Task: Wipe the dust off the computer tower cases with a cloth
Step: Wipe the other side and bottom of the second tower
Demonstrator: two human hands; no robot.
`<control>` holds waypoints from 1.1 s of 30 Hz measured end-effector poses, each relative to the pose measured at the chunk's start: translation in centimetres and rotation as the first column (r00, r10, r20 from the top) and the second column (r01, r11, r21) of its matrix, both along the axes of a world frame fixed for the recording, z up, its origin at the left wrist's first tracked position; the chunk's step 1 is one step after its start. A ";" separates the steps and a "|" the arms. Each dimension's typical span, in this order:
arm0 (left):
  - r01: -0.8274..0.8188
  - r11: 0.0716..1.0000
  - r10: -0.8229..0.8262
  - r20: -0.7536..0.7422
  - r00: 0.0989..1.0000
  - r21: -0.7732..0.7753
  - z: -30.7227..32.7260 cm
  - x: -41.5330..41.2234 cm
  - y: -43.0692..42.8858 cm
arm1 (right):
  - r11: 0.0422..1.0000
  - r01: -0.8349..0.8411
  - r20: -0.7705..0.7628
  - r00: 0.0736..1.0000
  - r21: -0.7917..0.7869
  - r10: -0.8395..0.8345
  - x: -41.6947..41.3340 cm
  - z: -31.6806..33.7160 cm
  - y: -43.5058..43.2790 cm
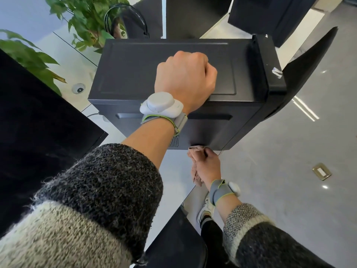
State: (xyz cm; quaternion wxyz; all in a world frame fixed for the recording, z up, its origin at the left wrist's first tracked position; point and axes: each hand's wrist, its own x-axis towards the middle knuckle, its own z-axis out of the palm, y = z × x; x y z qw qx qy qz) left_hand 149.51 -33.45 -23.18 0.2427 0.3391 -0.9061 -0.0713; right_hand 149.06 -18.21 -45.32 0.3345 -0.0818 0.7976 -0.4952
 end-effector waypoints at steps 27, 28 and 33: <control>0.011 1.000 -0.011 -0.020 1.000 0.010 0.1 0.0 0.0 | 0.999 -0.016 -0.135 0.991 -0.052 0.009 1.5 0.7 -1.2; 0.011 1.000 -0.011 -0.018 1.000 0.009 0.1 -0.1 0.0 | 1.000 -0.027 -0.119 0.992 -0.002 0.027 1.2 0.4 -1.1; 0.013 1.000 -0.013 -0.029 1.000 0.008 0.1 -0.1 0.2 | 1.000 0.026 0.004 1.000 0.002 -0.026 0.4 1.5 -1.4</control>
